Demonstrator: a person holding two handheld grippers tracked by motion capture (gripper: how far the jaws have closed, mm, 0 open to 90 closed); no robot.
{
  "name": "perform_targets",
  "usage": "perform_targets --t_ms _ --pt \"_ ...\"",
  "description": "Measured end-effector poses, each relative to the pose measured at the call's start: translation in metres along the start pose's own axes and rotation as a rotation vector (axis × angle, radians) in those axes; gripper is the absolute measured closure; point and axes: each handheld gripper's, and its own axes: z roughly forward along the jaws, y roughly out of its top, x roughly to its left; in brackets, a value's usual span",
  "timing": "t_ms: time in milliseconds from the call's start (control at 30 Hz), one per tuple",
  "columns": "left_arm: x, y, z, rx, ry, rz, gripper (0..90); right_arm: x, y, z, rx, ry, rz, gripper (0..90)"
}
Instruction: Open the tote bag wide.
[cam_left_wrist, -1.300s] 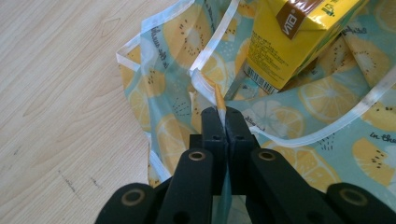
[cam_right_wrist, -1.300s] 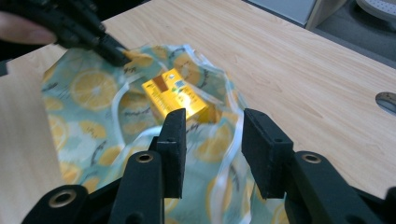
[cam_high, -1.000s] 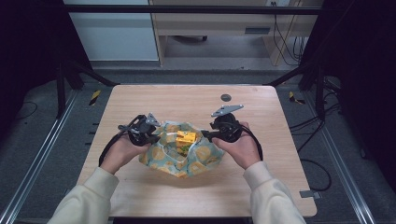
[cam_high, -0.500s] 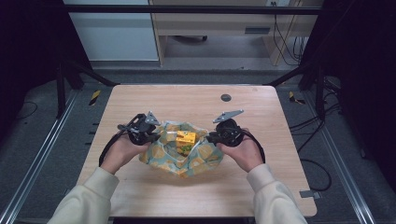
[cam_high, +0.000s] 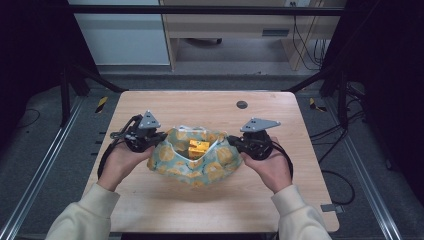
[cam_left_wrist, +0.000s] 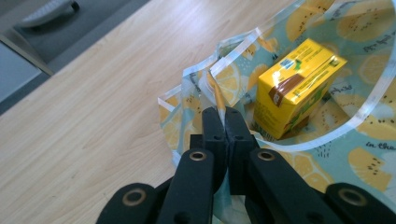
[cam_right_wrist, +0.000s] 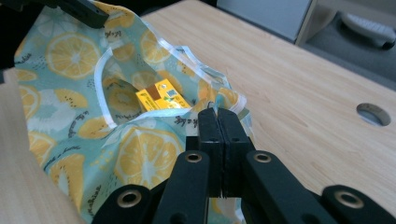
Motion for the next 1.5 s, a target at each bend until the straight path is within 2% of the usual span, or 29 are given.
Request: perform_targets --t_ms 33,67,167,367,467,567,733,967,1167,1467,1500 --pt "0.000 0.000 0.000 0.000 0.000 0.000 89.8 0.000 0.000 0.000 0.000 0.000 0.000 90.0" --pt "-0.003 -0.002 -0.008 -0.015 -0.009 0.006 89.8 0.004 -0.003 -0.010 -0.021 0.005 -0.004 90.0" --pt "-0.008 -0.009 -0.017 -0.053 -0.032 0.003 89.8 0.010 -0.009 -0.020 -0.043 0.016 -0.006 90.0" --pt "-0.011 -0.014 -0.026 -0.083 -0.029 -0.004 89.8 0.019 -0.019 -0.033 -0.086 0.016 -0.012 90.0" --pt "-0.013 -0.016 -0.028 -0.074 -0.049 0.013 89.8 0.020 -0.023 -0.039 -0.095 0.024 -0.006 90.0" --pt "-0.015 -0.022 -0.027 -0.068 -0.065 0.006 89.9 0.021 -0.026 -0.042 -0.090 0.028 -0.001 90.0" --pt "-0.024 -0.038 -0.026 -0.059 -0.103 -0.001 89.9 0.024 -0.041 -0.048 -0.066 0.047 0.015 90.0" --pt "-0.034 -0.051 -0.023 -0.043 -0.124 0.007 89.9 0.028 -0.061 -0.045 -0.010 0.061 0.015 90.0" --pt "-0.033 -0.064 -0.010 -0.010 -0.135 -0.013 89.9 0.026 -0.076 -0.034 0.027 0.067 0.029 90.0" --pt "-0.035 -0.078 0.004 0.028 -0.155 -0.020 89.9 0.022 -0.085 -0.018 0.075 0.077 0.046 90.0" --pt "-0.036 -0.081 0.008 0.038 -0.166 -0.024 89.9 0.022 -0.085 -0.016 0.080 0.080 0.051 90.0"
